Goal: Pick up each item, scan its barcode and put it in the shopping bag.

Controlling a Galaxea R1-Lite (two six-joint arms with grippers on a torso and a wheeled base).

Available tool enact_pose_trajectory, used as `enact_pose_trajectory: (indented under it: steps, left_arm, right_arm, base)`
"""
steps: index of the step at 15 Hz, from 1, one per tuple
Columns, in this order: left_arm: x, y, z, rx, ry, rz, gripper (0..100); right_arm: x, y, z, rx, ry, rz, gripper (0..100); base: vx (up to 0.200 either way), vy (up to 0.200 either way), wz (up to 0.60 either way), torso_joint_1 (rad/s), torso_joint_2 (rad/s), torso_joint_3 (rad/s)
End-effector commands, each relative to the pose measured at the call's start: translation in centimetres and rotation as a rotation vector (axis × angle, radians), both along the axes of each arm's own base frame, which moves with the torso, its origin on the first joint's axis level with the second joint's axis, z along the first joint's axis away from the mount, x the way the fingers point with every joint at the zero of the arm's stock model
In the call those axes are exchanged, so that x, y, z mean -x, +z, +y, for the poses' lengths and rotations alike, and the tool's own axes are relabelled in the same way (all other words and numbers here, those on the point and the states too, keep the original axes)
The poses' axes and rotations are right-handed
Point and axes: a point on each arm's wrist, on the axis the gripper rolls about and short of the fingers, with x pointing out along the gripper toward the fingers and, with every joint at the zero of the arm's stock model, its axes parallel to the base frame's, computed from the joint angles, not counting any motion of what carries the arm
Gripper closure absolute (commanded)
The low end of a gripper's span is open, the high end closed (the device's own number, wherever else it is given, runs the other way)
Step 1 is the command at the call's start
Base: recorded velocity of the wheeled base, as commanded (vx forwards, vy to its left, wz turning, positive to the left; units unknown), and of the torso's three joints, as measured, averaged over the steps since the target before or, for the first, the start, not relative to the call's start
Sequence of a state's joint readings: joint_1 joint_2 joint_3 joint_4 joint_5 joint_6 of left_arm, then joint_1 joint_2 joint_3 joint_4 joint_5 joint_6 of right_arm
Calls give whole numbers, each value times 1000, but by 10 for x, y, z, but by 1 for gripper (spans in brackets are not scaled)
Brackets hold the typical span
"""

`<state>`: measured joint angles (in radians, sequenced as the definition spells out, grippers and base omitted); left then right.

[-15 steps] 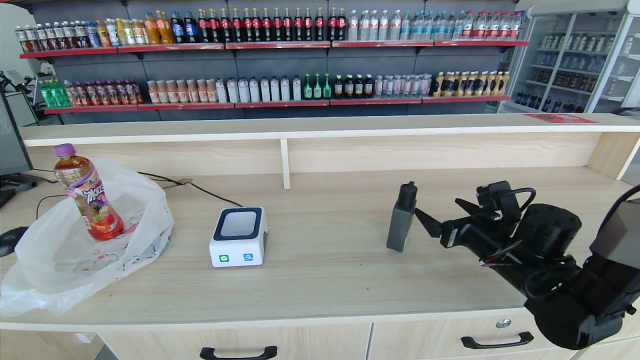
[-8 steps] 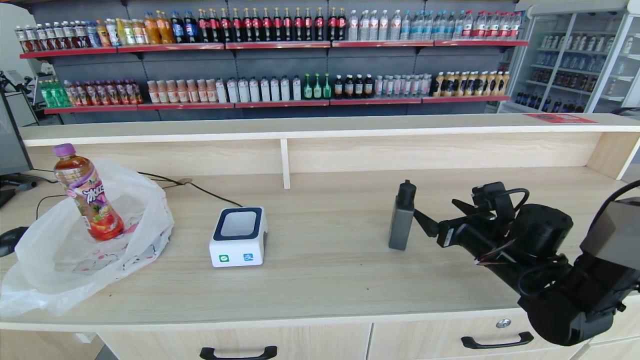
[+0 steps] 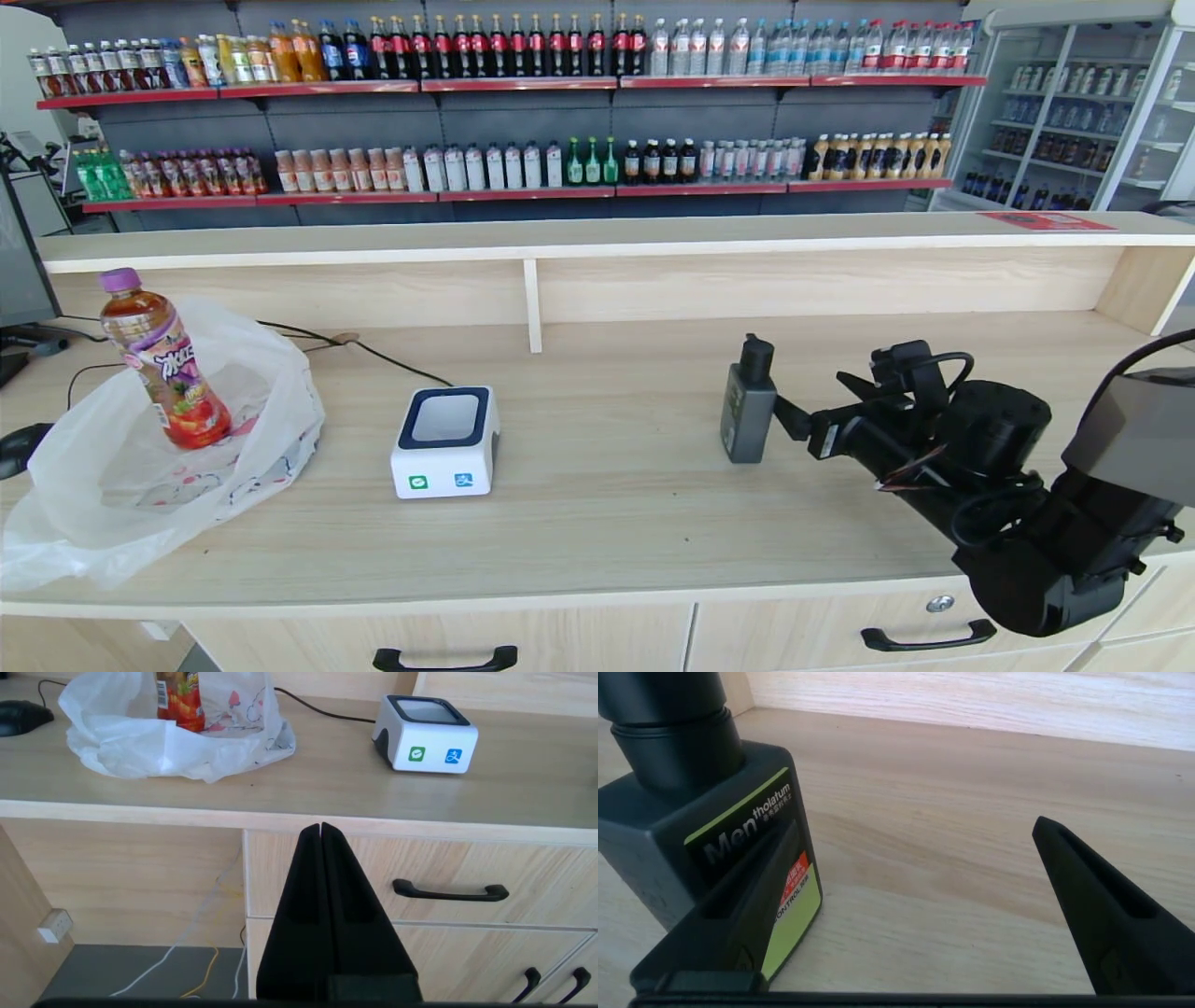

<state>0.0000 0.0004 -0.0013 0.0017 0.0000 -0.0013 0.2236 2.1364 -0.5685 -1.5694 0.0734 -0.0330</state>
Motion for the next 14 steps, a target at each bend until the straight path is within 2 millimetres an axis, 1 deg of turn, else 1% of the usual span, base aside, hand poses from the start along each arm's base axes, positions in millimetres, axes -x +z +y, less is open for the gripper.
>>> enact_pose_trajectory:
  steps: [1, 9, 14]
  left_arm:
    - [0, 0, 0, 0, 0, -1, 100]
    - [0, 0, 0, 0, 0, -1, 100]
    - [0, 0, 0, 0, 0, -1, 100]
  right_arm:
    - [-2, -4, 1, 2, 1, 6, 0]
    - [-3, -4, 1, 2, 2, 6, 0]
    - [-4, -8, 1, 5, 1, 18, 0]
  base:
    - [0, 0, 0, 0, 0, 0]
    - [0, 0, 0, 0, 0, 0]
    - [0, 0, 0, 0, 0, 0]
